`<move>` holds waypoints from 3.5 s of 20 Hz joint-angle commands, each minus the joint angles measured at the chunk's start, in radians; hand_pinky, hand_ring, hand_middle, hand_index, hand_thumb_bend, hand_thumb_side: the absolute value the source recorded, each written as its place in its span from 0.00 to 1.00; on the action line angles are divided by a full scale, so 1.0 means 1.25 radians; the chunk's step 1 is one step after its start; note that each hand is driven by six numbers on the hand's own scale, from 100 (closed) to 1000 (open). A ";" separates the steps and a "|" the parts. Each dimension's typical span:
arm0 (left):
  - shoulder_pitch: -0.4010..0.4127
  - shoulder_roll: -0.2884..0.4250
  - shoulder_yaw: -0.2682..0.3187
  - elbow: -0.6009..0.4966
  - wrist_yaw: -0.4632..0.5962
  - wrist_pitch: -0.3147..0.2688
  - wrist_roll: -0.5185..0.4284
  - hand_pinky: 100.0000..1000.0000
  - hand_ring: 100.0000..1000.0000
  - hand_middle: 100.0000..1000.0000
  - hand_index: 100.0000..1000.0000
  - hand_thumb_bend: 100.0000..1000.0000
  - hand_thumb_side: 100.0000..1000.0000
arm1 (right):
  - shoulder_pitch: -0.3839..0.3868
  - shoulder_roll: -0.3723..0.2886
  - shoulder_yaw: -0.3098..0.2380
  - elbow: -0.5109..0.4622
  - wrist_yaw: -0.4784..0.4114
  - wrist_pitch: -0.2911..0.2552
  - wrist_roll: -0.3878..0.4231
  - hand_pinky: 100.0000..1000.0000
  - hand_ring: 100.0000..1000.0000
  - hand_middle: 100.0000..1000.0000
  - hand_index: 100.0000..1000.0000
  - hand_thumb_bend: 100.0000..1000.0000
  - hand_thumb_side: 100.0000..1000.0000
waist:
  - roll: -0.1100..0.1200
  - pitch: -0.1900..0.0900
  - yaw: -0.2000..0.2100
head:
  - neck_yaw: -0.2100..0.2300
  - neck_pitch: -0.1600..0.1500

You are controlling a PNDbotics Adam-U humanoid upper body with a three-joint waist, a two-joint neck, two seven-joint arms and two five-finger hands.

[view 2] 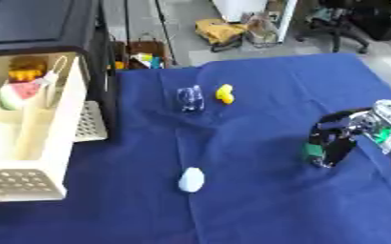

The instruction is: Pick up objects from table and place into drawer.

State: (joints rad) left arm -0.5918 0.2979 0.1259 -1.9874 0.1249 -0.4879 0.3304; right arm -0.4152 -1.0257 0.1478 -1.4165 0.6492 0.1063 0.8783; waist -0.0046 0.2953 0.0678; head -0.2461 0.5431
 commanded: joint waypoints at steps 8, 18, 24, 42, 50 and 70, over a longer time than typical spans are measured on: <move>-0.013 0.007 0.000 -0.010 -0.004 0.001 -0.005 0.43 0.52 0.57 0.73 0.23 1.00 | -0.020 -0.027 -0.011 -0.021 -0.001 0.009 -0.033 0.84 0.89 0.64 0.67 0.01 0.32 | -0.006 -0.014 -0.003 | 0.001 -0.011; -0.012 0.008 0.000 -0.010 -0.004 0.002 -0.006 0.43 0.52 0.57 0.73 0.23 1.00 | -0.038 -0.037 -0.017 -0.056 0.019 0.017 -0.060 0.84 0.88 0.61 0.61 0.00 0.37 | -0.009 -0.015 -0.005 | 0.004 -0.011; -0.011 0.009 0.000 -0.010 -0.004 0.002 -0.007 0.43 0.52 0.57 0.73 0.23 1.00 | -0.068 -0.055 -0.022 -0.111 0.050 0.020 -0.065 0.84 0.88 0.61 0.60 0.00 0.42 | -0.013 -0.018 -0.006 | 0.006 -0.009; -0.008 0.014 -0.005 -0.010 0.004 0.006 -0.014 0.43 0.52 0.57 0.73 0.24 1.00 | -0.254 -0.056 0.002 -0.289 0.067 -0.024 -0.024 0.84 0.89 0.59 0.59 0.00 0.56 | -0.037 -0.044 -0.001 | 0.023 0.005; -0.006 0.016 -0.005 -0.010 0.008 0.007 -0.016 0.43 0.52 0.57 0.73 0.24 1.00 | -0.340 -0.014 0.028 -0.296 0.084 -0.046 0.004 0.84 0.89 0.59 0.58 0.00 0.58 | -0.040 -0.051 -0.002 | 0.034 0.008; -0.017 -0.010 -0.022 -0.010 0.040 0.013 -0.042 0.43 0.52 0.56 0.73 0.24 1.00 | -0.672 0.318 0.110 -0.233 0.073 -0.100 0.023 0.85 0.88 0.53 0.56 0.00 0.66 | -0.057 -0.071 0.088 | 0.025 0.015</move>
State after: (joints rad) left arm -0.5923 0.2800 0.0959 -1.9872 0.1724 -0.4704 0.2811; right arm -1.2306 -0.6392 0.2885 -1.7286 0.7287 -0.0129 0.9071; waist -0.0809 0.2216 0.1794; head -0.2155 0.5625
